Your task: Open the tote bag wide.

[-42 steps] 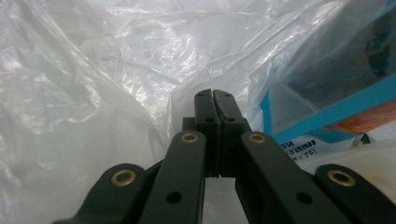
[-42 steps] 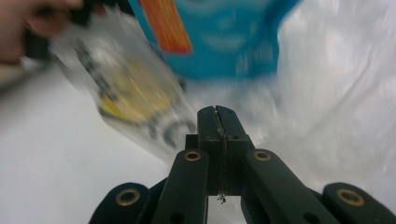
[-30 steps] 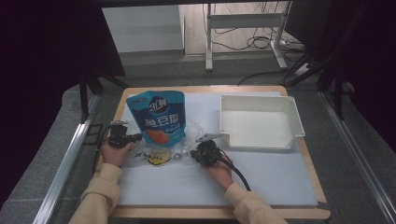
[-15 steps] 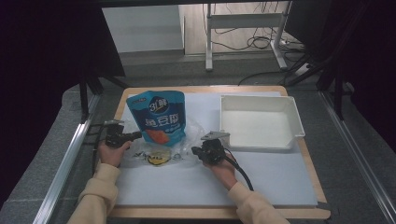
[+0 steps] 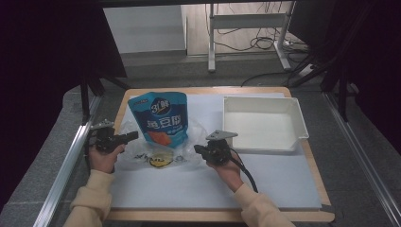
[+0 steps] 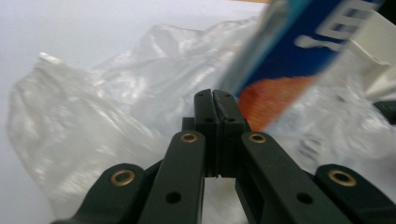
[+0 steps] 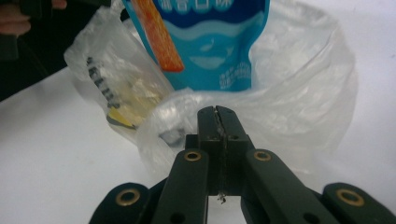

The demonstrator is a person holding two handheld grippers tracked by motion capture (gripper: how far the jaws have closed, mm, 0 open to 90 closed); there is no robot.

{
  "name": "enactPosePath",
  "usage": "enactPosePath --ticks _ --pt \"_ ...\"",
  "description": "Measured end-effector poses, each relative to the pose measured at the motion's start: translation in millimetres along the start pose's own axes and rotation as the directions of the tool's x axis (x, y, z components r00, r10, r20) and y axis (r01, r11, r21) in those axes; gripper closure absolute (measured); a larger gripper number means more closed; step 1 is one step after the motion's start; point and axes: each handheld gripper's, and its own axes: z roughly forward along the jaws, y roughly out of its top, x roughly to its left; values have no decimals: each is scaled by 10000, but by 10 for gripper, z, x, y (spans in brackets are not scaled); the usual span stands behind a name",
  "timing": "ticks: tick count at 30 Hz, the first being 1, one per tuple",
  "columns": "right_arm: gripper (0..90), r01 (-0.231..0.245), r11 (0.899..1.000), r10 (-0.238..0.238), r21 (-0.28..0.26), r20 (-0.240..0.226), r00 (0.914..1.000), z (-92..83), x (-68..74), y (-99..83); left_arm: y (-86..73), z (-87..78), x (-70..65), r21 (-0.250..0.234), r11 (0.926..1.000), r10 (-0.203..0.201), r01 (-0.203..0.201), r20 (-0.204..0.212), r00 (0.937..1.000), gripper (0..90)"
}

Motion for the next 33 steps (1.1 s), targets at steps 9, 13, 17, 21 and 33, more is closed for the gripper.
enactPosePath --ticks 9,13,17,21,33 --pt "885 101 9990 -111 -438 -222 9997 -165 -72 134 -61 -153 -209 -61 9995 316 -314 300 9991 885" --pt "872 186 9980 -201 -601 -236 9995 -236 -107 189 -80 -217 -291 -123 9981 601 -597 330 9976 868" --pt "851 268 9978 -285 -609 -270 9992 -289 -119 216 -135 -270 -380 -94 9964 848 -845 315 9959 841" --pt "771 592 9960 -626 -673 -492 9968 -330 -98 239 -163 -341 -447 -245 9935 1116 -1110 259 9934 730" --pt "430 1101 9906 -1153 -812 -613 9914 -442 -28 313 -197 -418 -595 -168 9846 1740 -1738 109 9847 354"
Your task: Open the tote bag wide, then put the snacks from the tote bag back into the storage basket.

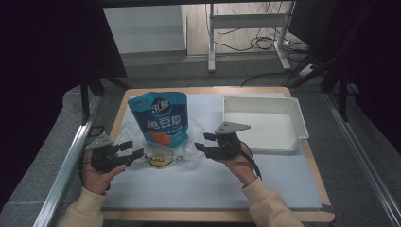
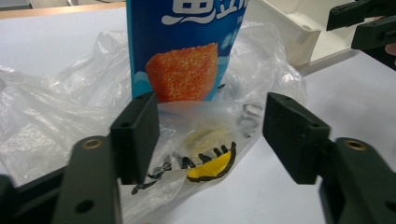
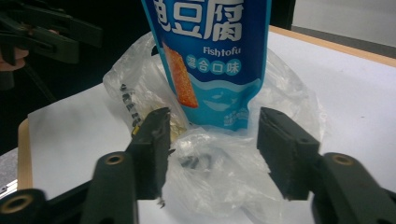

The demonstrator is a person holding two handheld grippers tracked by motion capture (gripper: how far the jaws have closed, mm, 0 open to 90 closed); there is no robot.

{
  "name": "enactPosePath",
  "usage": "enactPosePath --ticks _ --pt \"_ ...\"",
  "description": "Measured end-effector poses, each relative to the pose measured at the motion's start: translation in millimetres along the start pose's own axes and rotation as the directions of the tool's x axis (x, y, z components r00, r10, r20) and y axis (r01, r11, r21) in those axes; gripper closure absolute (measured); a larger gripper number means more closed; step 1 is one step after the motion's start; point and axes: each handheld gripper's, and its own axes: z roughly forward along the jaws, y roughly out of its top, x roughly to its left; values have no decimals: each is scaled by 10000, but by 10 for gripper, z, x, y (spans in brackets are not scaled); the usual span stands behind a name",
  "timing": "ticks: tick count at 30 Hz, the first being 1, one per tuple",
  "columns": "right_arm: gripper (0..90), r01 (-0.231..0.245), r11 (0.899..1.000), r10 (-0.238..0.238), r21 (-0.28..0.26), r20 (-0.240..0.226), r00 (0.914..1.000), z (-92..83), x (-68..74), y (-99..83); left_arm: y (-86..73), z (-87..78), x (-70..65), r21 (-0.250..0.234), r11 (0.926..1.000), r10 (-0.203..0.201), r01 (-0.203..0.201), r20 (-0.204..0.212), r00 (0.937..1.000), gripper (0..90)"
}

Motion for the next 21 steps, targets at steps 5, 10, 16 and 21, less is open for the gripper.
enactPosePath --ticks 5,10,16,21 --pt "343 -105 9999 105 17 191 9998 -32 -16 -10 3 25 -26 81 10000 38 -38 45 10000 254" --pt "303 -253 9997 255 -66 384 9989 -58 -29 17 -7 40 -50 87 9999 88 -89 114 9999 215" --pt "304 -344 9993 348 -124 326 9989 -52 -14 46 -14 72 -64 196 9997 148 -151 130 9998 204" --pt "306 -283 9995 287 -118 349 9990 -53 27 75 -1 69 -64 106 9999 57 -59 179 9998 203"
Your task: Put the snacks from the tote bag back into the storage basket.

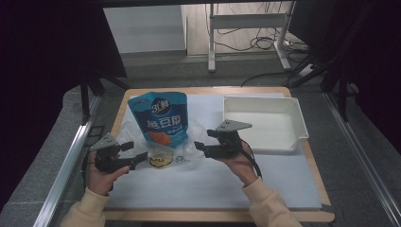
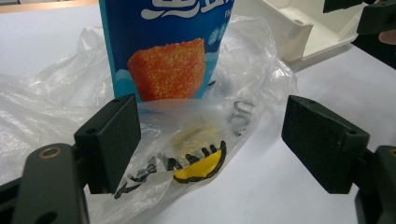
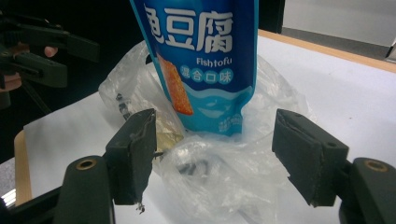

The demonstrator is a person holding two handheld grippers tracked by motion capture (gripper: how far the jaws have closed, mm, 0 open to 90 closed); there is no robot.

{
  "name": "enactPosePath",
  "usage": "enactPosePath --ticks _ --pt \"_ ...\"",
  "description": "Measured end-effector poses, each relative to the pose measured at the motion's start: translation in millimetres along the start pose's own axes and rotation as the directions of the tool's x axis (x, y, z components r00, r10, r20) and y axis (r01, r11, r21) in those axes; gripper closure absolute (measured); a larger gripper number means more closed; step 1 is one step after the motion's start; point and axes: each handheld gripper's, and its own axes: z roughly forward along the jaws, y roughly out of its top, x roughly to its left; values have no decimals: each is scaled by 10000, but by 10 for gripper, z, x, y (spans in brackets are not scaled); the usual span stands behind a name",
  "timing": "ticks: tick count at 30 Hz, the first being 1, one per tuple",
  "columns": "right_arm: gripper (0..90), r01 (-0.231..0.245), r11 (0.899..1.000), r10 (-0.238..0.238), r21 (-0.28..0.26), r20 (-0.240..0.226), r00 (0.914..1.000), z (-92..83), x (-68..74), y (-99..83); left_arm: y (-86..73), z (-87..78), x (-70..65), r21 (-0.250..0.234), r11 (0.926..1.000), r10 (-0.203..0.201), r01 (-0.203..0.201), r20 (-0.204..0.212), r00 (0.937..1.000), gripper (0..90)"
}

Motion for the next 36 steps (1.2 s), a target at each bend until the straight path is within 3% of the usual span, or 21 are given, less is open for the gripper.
enactPosePath --ticks 6,12,29,36 --pt "324 -255 9993 254 -277 -36 9997 22 -20 96 20 -61 -10 -170 9998 102 -104 -117 9999 202" --pt "334 -197 9992 197 -335 20 9998 102 -40 281 0 -153 -8 -282 9996 7 -13 -231 9997 202" --pt "354 -123 9984 135 -560 211 9997 491 -84 770 6 -235 72 -419 9987 -286 282 -90 9996 204" --pt "357 -272 9978 295 -612 361 9989 616 -147 857 0 -216 85 -325 9990 -306 304 -35 9995 204"
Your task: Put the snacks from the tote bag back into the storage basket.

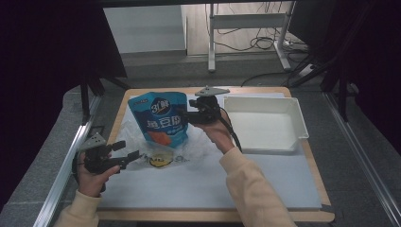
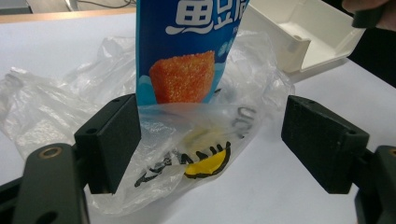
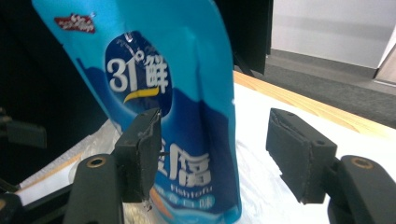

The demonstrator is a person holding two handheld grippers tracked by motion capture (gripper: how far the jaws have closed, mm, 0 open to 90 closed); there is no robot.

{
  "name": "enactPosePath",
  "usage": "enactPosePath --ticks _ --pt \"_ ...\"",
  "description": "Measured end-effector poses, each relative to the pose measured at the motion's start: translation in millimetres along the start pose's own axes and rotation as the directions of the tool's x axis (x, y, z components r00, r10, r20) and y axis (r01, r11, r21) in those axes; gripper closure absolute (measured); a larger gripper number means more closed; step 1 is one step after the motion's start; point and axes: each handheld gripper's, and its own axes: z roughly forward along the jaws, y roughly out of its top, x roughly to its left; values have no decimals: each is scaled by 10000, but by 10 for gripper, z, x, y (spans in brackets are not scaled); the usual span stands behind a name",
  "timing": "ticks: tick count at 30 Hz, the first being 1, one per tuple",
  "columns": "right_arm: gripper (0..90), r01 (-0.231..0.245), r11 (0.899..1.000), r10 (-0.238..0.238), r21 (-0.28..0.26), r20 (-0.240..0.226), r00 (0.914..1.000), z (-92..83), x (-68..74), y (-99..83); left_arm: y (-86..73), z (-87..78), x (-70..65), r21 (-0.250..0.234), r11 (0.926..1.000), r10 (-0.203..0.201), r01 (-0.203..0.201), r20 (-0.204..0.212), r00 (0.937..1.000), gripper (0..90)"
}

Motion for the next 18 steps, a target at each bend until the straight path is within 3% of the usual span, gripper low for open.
enactPosePath --ticks 6,13,16,18 --pt "416 -354 9992 343 -185 -567 9978 160 -32 51 -9 23 3 85 10000 -26 26 21 10000 203" --pt "622 -86 9998 72 -155 -928 9957 253 -2 94 -11 7 26 70 10000 -43 44 -59 10000 206" --pt "666 -64 9999 50 -126 -1044 9945 270 -18 91 -14 12 29 84 10000 -50 51 -63 10000 206" --pt "757 65 9999 -85 -148 -1410 9900 276 -54 84 -15 17 33 106 9999 -79 80 -69 9999 206"
